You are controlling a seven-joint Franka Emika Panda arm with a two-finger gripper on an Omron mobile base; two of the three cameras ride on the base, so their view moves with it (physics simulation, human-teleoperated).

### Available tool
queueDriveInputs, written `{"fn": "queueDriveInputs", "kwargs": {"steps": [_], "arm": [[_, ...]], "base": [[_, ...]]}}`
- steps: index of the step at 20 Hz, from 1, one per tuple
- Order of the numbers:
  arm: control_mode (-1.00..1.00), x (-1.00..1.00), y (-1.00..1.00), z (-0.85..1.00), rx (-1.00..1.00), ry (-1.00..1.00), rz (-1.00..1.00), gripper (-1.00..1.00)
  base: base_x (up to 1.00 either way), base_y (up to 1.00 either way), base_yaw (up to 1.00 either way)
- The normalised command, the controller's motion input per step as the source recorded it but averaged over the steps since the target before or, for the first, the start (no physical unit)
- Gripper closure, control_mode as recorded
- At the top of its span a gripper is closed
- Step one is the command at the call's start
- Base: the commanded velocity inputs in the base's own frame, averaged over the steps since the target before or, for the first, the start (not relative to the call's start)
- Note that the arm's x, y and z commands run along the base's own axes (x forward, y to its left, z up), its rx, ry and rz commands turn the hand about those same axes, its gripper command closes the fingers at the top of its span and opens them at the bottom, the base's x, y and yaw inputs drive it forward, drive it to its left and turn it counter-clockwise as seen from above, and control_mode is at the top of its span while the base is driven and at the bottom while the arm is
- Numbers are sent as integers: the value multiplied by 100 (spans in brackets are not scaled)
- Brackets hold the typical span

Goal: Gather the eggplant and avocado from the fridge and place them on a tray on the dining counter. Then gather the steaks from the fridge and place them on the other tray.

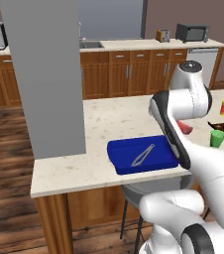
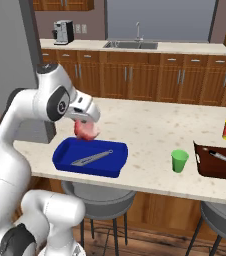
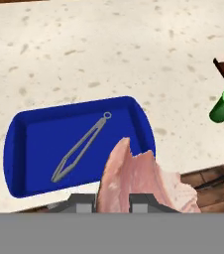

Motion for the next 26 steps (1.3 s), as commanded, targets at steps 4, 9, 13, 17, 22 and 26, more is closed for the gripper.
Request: {"fn": "queueDriveInputs", "kwargs": {"steps": [4,9,13,17,22,26], "arm": [[-100,58,-11,-50,1,26,-9,100],[-100,62,0,-65,0,4,0,100],[-100,64,0,-83,0,0,0,100],[-100,59,-10,-82,1,0,0,100],[-100,55,-16,-77,1,0,0,100],[-100,16,-21,-62,2,0,0,100]], "base": [[0,0,0],[0,0,0],[0,0,0],[0,0,0],[0,0,0],[0,0,0]]}}
